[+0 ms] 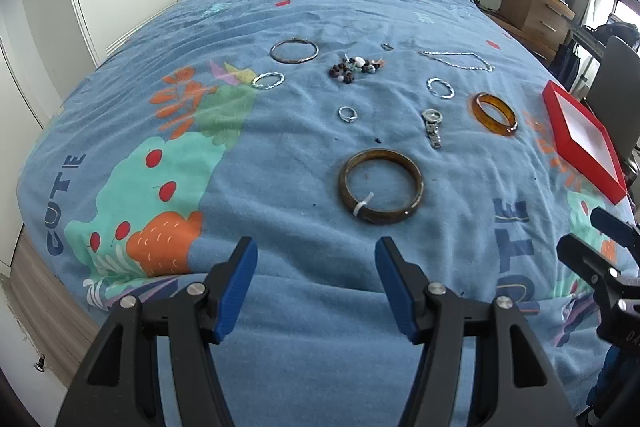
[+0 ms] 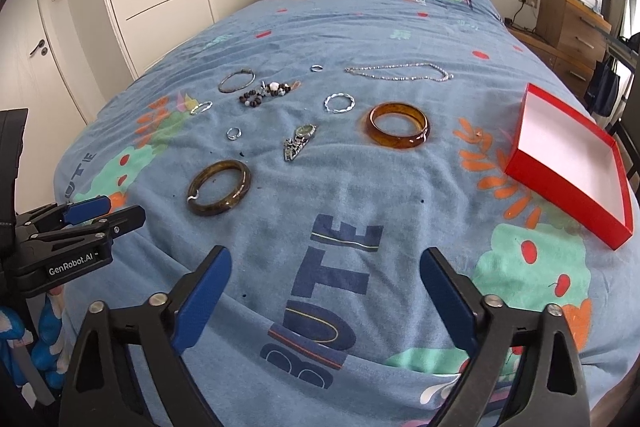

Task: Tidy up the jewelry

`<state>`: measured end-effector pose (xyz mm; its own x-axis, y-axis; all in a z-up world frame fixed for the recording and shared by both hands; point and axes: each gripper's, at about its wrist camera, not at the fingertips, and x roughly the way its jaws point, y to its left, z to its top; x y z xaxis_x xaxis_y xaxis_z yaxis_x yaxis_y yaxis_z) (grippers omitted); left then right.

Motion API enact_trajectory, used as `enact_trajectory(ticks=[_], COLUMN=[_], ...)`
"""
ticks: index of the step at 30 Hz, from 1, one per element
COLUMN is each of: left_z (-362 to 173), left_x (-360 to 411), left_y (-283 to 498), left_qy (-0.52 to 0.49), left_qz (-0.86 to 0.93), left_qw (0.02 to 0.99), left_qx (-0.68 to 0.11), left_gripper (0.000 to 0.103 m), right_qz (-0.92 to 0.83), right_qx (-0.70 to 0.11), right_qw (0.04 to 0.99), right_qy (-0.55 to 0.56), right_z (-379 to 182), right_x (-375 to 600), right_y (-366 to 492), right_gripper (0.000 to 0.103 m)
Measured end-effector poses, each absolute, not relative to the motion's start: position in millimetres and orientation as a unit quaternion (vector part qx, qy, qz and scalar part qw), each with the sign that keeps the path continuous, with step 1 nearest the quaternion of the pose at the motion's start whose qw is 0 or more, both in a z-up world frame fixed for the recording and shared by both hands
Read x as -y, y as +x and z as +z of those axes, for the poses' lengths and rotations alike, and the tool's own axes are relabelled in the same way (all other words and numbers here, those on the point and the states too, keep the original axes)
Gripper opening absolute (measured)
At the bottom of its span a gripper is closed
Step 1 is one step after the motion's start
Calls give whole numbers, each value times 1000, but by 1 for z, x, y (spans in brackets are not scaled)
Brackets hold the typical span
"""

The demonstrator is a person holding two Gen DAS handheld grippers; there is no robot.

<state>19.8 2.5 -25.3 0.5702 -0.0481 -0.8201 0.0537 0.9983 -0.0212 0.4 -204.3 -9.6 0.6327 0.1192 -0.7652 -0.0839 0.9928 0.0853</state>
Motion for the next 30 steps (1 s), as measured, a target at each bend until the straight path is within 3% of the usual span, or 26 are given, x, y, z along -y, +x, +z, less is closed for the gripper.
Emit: enact_trajectory(ticks=[11,30], left_z=[-40,-83], left_x=[-2,16], left_y=[59,110], left_qy=[-12,11], left_qz=[-34,-37], left_qw=[877,859], left_qx=[-478,-510], left_gripper=[59,58], right_qz=[47,39], right_qx=[-439,-444], right_qw=[896,891], right_qy=[47,88], right_z=[-24,-50], right_x=[234,264], right_y=[24,75], right_gripper=[75,74])
